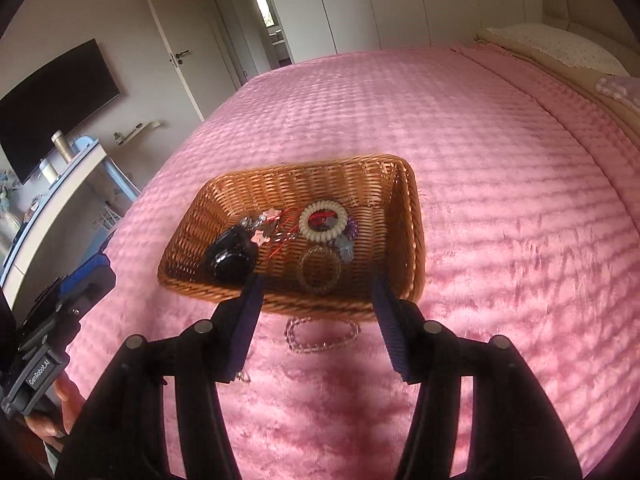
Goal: Organize jewelry
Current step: 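Grasp the small silver charm with the left tool while the right tool grasps the clear bead bracelet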
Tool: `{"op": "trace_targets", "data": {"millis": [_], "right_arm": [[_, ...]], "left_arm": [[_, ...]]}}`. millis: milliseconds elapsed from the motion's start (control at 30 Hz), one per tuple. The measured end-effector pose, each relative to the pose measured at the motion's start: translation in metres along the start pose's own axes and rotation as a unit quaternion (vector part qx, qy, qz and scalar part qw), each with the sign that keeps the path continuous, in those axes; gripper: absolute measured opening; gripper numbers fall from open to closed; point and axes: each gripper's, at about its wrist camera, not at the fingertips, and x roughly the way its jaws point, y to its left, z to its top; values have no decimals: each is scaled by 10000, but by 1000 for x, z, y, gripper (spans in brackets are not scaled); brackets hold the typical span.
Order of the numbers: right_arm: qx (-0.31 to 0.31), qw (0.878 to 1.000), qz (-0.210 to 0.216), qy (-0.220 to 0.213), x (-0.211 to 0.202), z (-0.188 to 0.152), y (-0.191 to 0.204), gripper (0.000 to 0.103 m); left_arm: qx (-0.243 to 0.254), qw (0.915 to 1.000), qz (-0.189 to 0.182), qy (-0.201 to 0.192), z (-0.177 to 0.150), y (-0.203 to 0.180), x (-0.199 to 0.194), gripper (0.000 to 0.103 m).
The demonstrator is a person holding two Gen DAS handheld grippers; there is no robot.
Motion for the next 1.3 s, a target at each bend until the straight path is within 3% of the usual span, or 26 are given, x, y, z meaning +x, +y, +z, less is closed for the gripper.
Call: {"op": "trace_targets", "data": {"millis": [267, 400, 567, 667, 933, 1100, 1300], "right_arm": [[-179, 9995, -179, 188, 0, -37, 5, 52], [-107, 9991, -226, 348, 17, -49, -2, 38], [112, 9981, -346, 497, 48, -53, -16, 32], [268, 9969, -455, 589, 67, -53, -25, 31], [225, 9950, -760, 614, 104, -45, -24, 31], [-272, 9929, -990, 602, 109, -46, -7, 10], [-352, 9915, -1127, 554, 93, -60, -8, 9]], "left_arm": [[186, 9988, -282, 344, -43, -16, -10, 39], [205, 9948, -480, 872, -68, -11, 15, 39], [107, 9879, -664, 1395, -92, -4, 47, 38], [84, 9878, -528, 1464, -98, 0, 59, 37], [202, 9838, -780, 1601, -101, -4, 73, 37], [407, 9814, -789, 1703, -103, -13, 79, 37], [614, 9801, -646, 1775, -99, -18, 93, 37]]}}
